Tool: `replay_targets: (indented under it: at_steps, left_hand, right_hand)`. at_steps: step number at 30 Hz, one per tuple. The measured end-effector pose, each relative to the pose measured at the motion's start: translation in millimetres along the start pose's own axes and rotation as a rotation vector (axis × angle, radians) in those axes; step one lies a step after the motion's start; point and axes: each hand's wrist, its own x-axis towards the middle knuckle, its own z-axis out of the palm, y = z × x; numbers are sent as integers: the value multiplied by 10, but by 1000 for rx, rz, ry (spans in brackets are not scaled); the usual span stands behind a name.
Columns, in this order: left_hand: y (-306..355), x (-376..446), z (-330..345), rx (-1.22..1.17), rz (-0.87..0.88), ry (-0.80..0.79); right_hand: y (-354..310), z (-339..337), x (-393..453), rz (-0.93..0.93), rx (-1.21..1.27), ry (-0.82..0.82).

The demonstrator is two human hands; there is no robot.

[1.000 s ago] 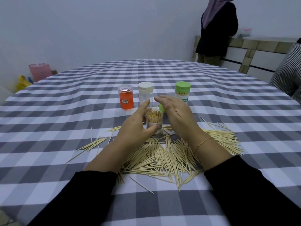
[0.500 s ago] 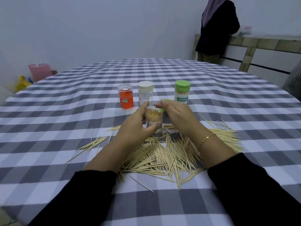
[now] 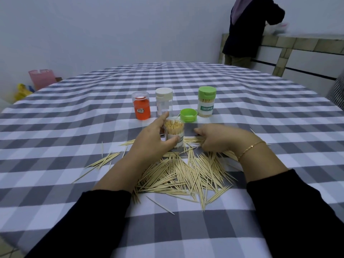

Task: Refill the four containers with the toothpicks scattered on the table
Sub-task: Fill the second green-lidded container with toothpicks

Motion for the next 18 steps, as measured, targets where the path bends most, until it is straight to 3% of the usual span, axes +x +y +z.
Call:
replay_targets:
  at_steps: [4, 18]
  left_hand:
    - [0, 1, -3, -2, -1, 2]
    - [3, -2, 5, -1, 7, 12]
  right_hand:
    - [6, 42, 91, -3, -129, 54]
    - [-173, 134, 136, 61, -167, 208]
